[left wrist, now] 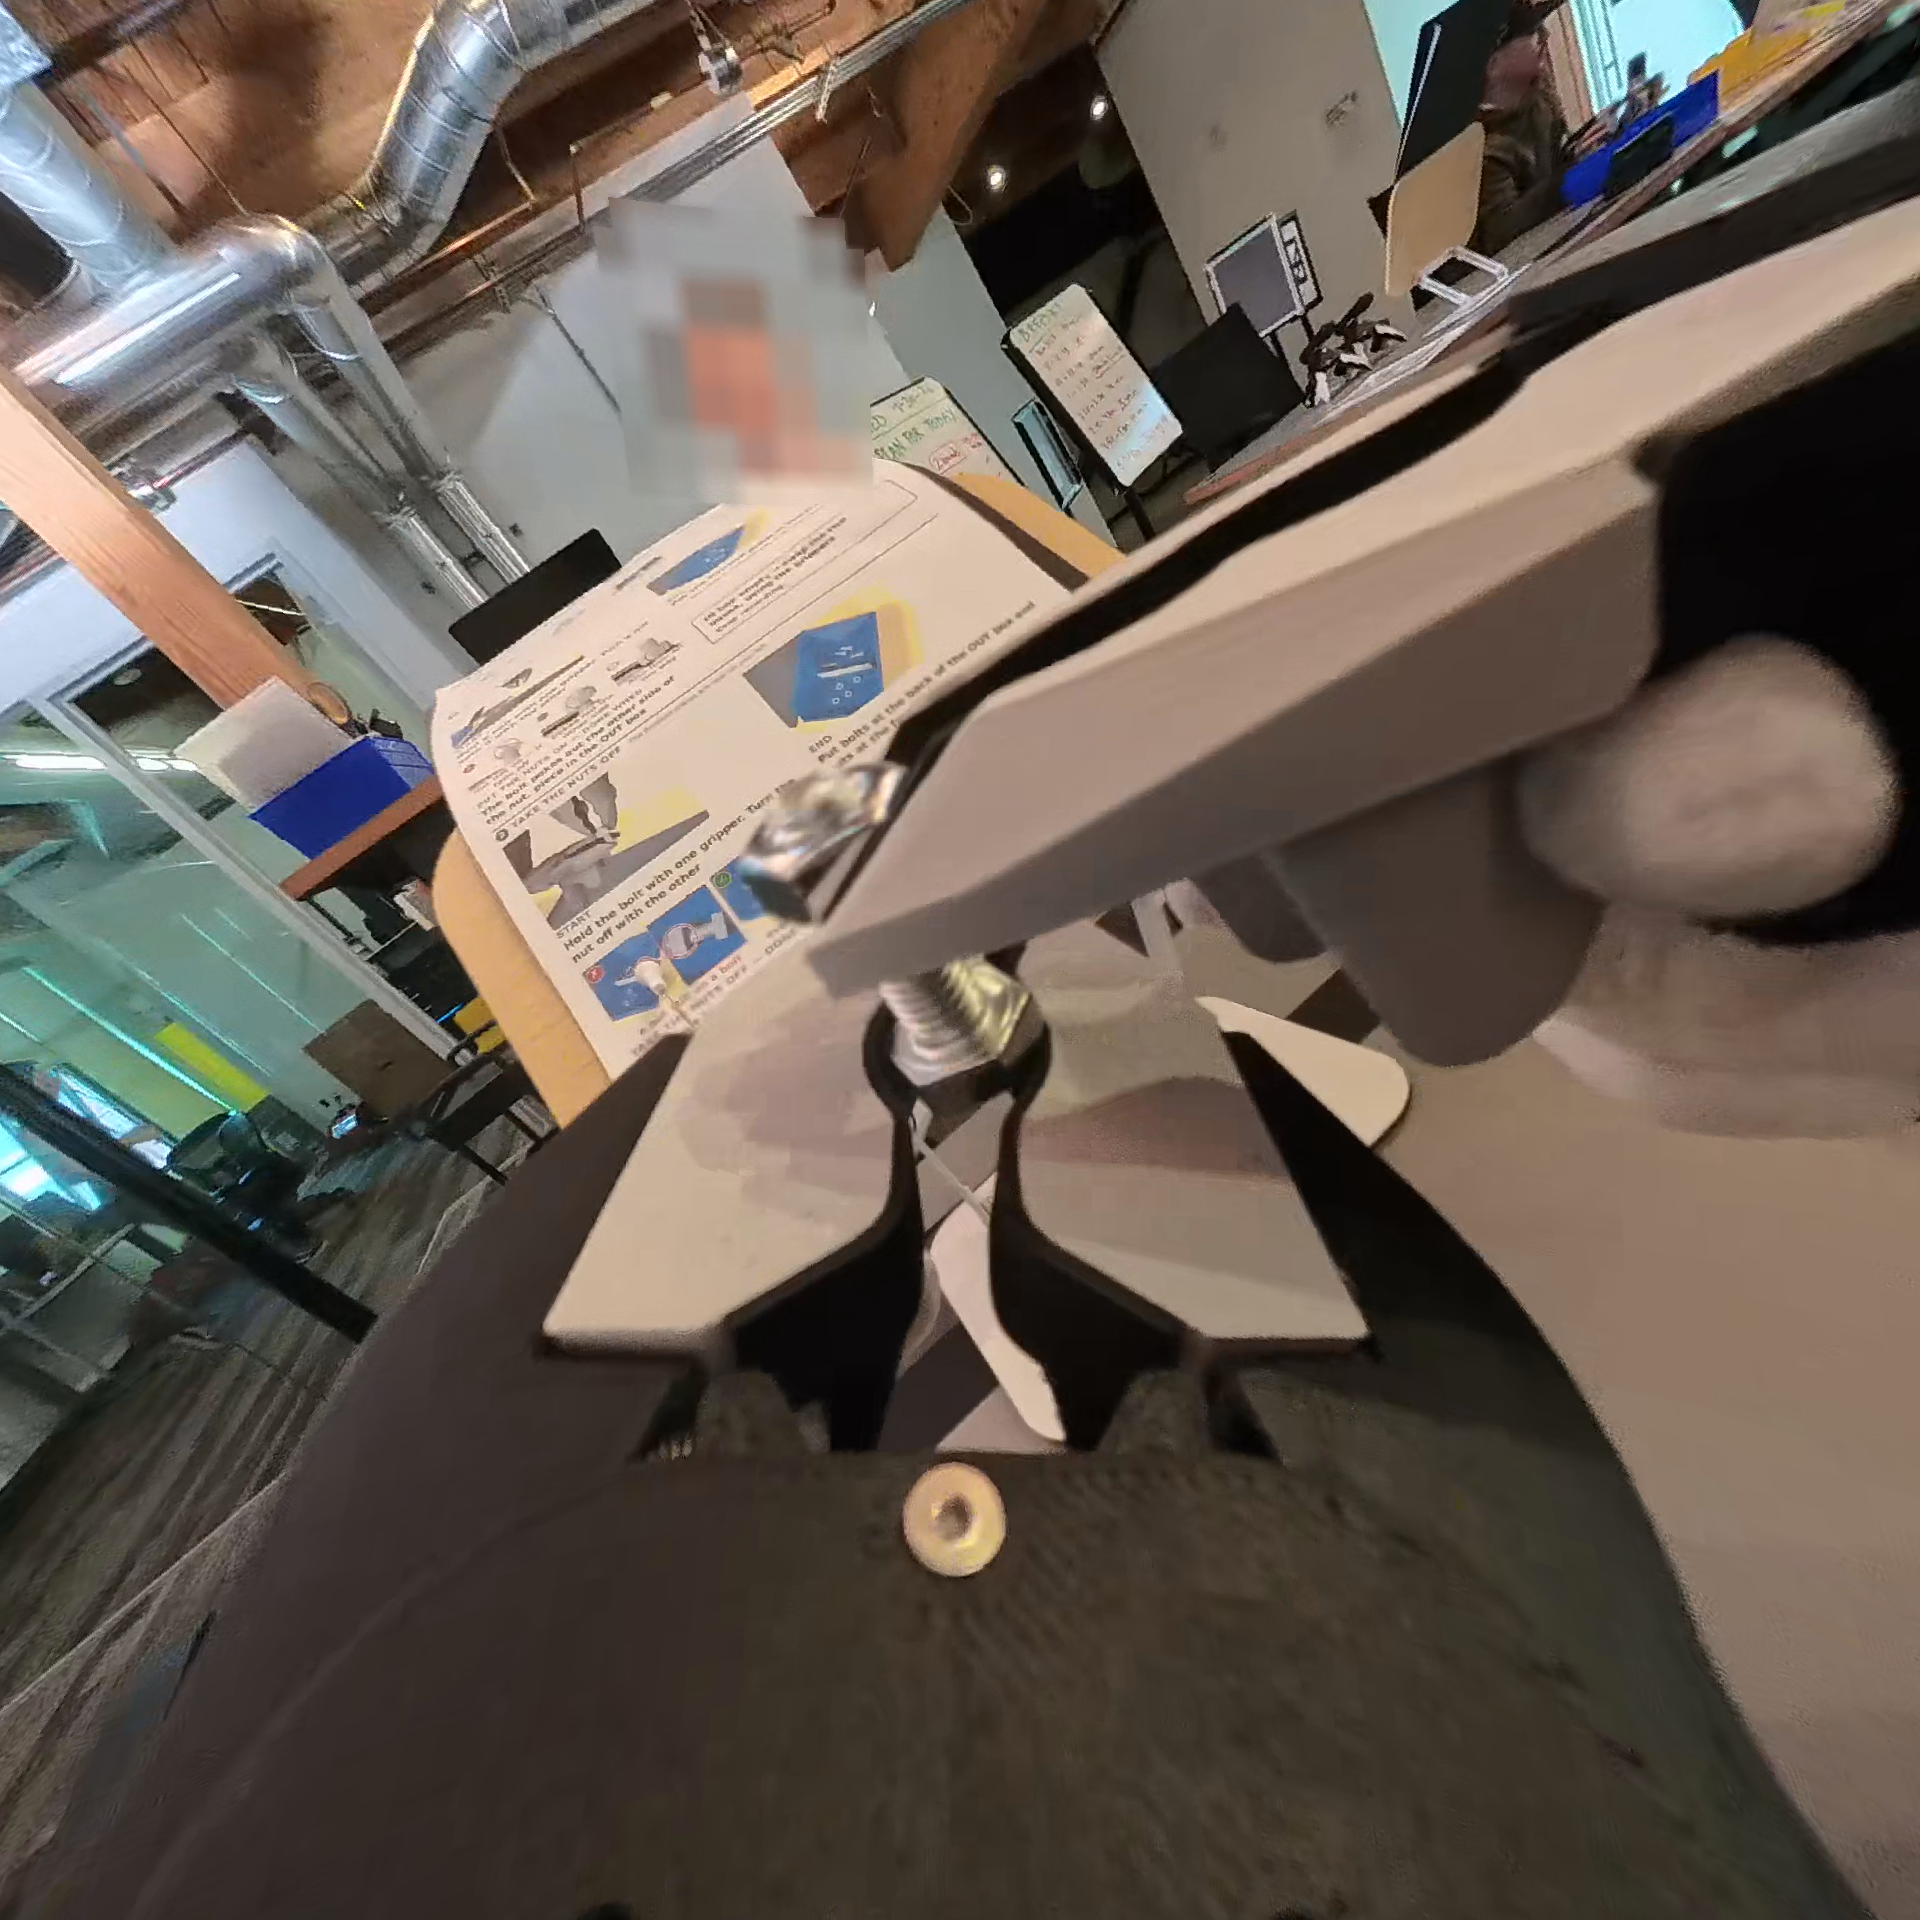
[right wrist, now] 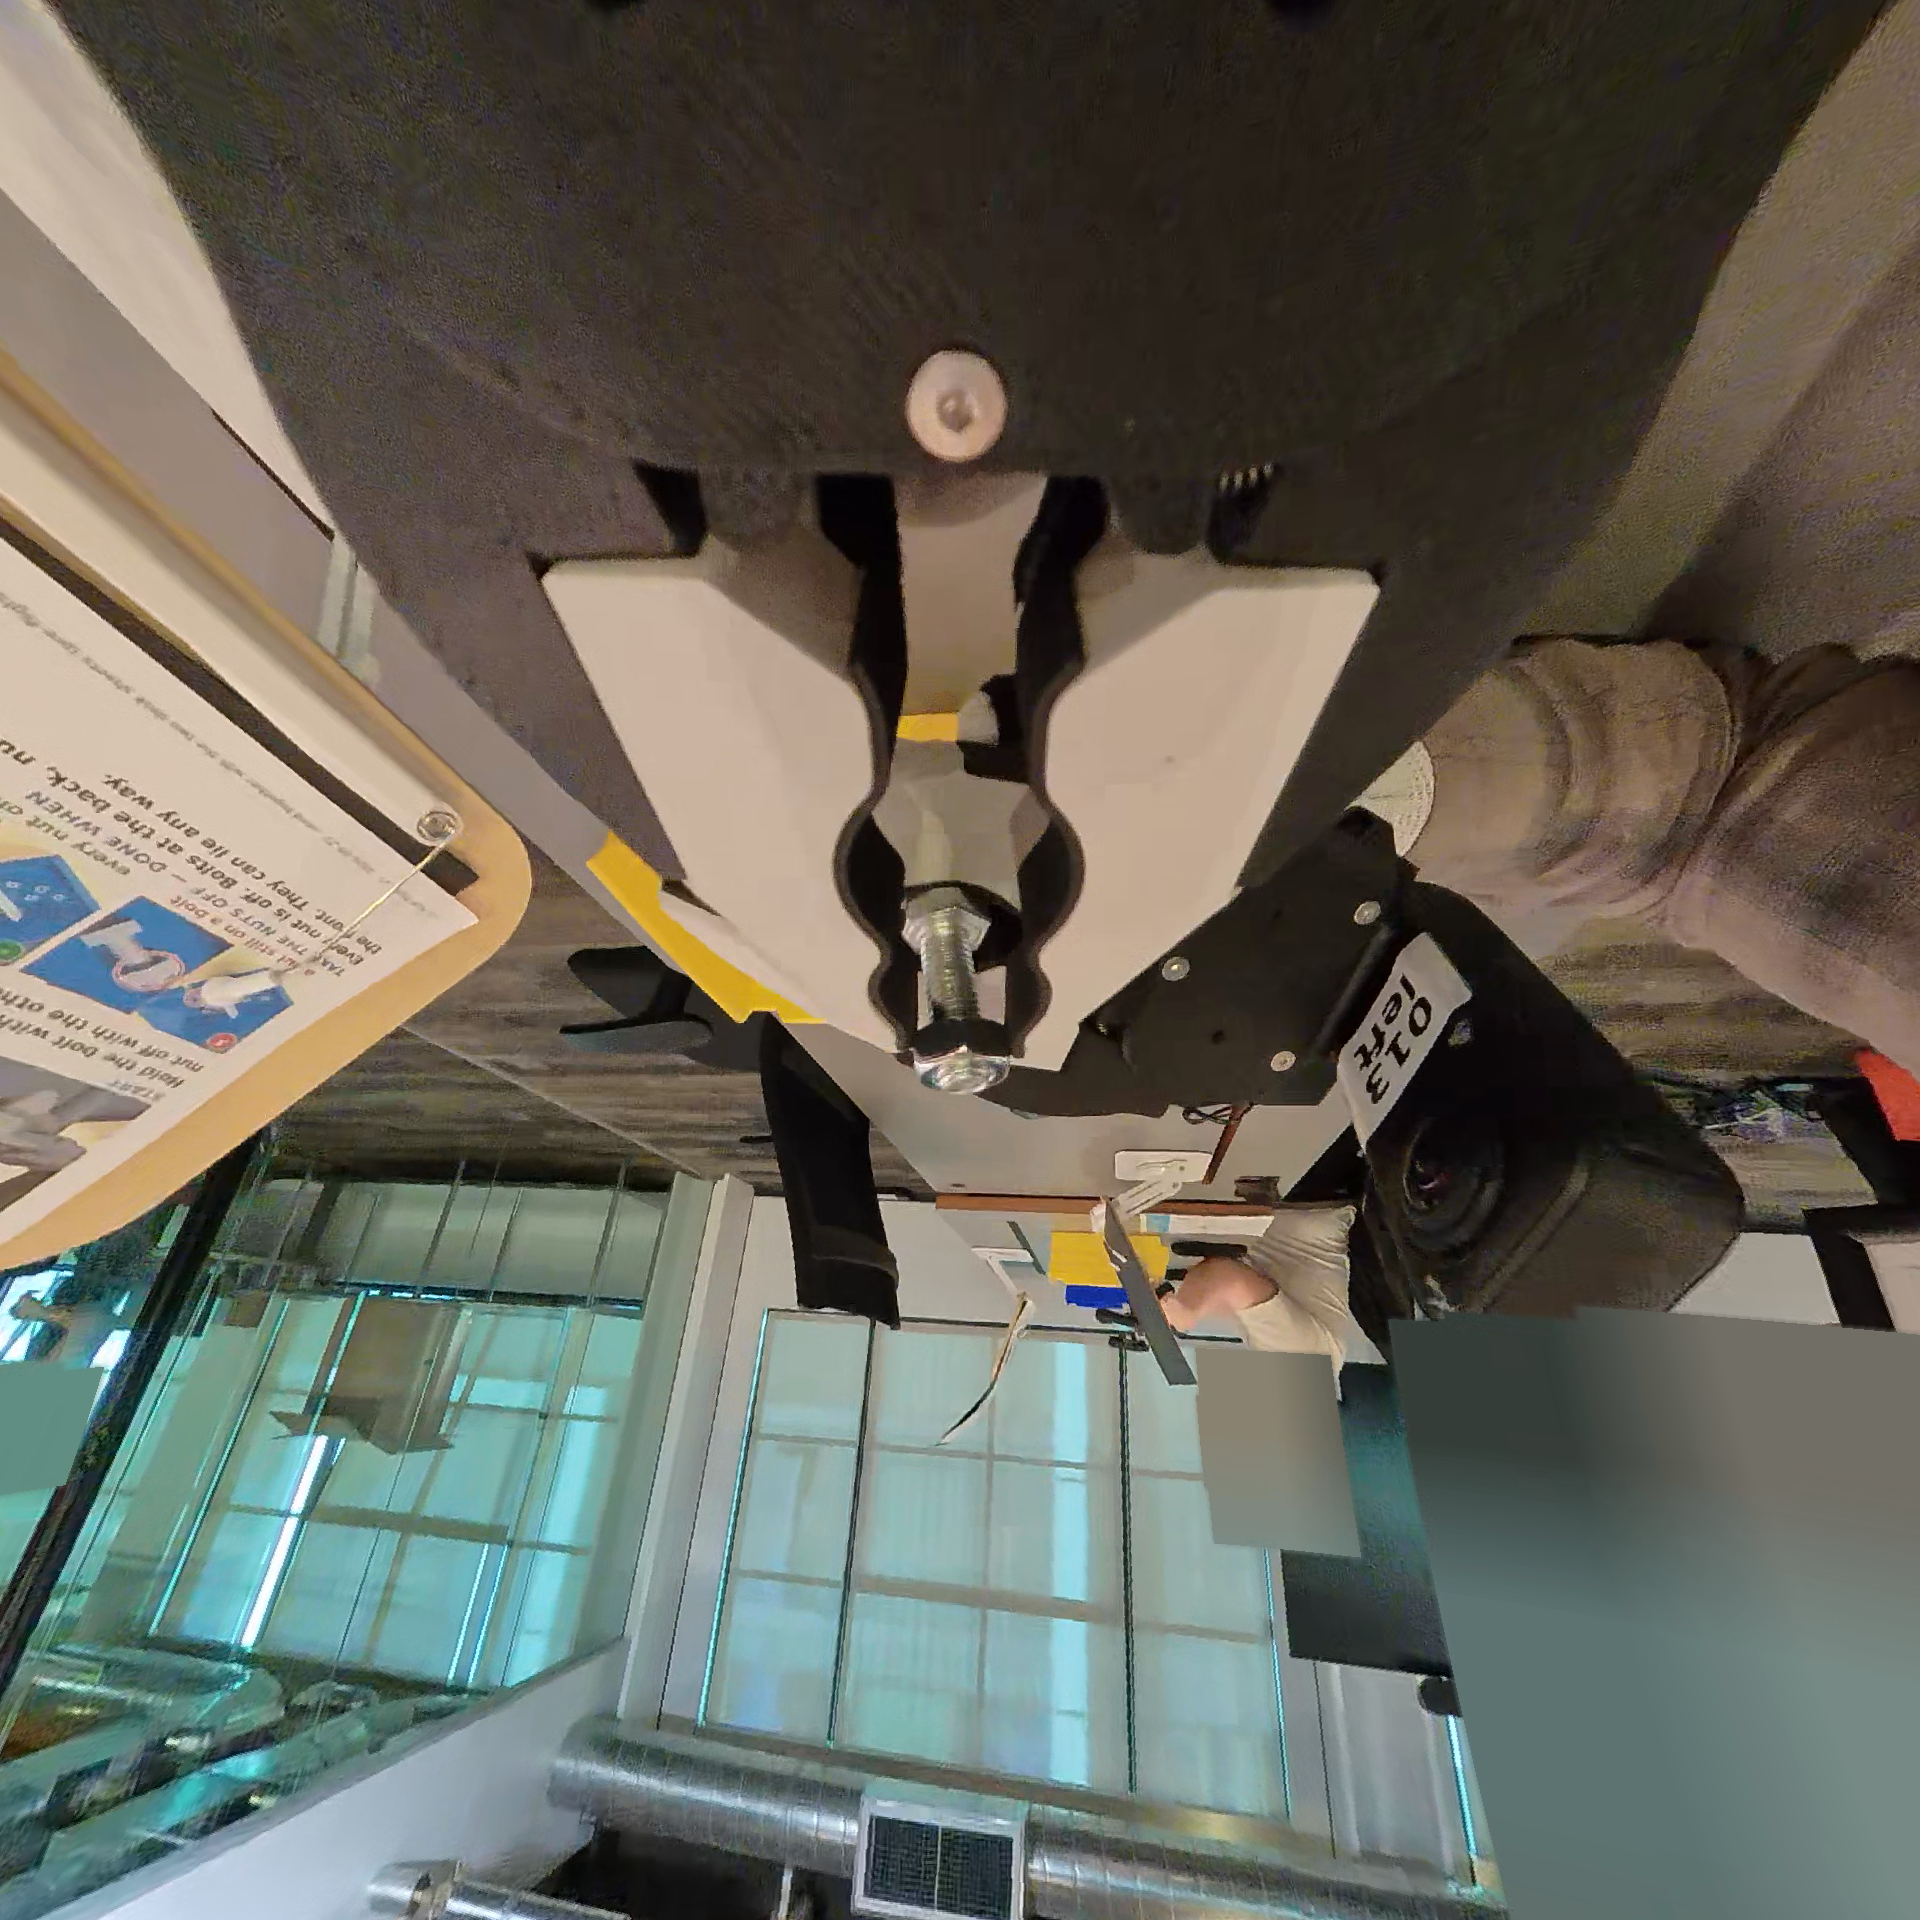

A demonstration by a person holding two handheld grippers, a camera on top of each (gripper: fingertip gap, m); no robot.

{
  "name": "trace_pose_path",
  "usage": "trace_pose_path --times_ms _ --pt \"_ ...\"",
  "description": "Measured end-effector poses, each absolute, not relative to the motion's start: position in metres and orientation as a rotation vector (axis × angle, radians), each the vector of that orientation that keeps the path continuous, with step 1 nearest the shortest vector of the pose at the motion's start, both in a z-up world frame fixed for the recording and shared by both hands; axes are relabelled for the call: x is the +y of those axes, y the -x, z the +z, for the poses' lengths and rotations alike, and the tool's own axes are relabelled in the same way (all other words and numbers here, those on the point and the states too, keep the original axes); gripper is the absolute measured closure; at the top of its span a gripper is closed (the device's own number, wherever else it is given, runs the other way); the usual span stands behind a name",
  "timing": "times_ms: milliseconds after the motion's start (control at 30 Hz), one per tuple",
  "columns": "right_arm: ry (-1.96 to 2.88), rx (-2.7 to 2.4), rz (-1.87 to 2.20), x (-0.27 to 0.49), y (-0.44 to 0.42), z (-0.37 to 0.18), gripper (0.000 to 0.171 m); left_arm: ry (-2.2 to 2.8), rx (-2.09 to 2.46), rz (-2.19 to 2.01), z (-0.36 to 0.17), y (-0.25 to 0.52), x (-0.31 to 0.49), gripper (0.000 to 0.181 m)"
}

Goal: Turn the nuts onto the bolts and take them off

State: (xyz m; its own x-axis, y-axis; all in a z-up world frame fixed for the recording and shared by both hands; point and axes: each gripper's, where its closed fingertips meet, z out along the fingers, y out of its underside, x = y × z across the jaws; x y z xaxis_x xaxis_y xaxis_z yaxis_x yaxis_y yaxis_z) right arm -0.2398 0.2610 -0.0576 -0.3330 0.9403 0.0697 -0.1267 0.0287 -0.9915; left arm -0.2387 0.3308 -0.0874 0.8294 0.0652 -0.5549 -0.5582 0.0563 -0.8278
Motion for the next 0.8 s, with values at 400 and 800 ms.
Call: trace_pose_path --times_ms 400,800 --pt "0.825 -1.389 1.466 0.262 0.230 -0.054 0.157 1.449 0.450 0.455 -0.083 0.241 0.329 0.171" --pt "0.811 -1.421 1.432 0.260 0.235 -0.067 0.156 1.444 0.521 0.319 -0.087 0.226 0.328 0.167"
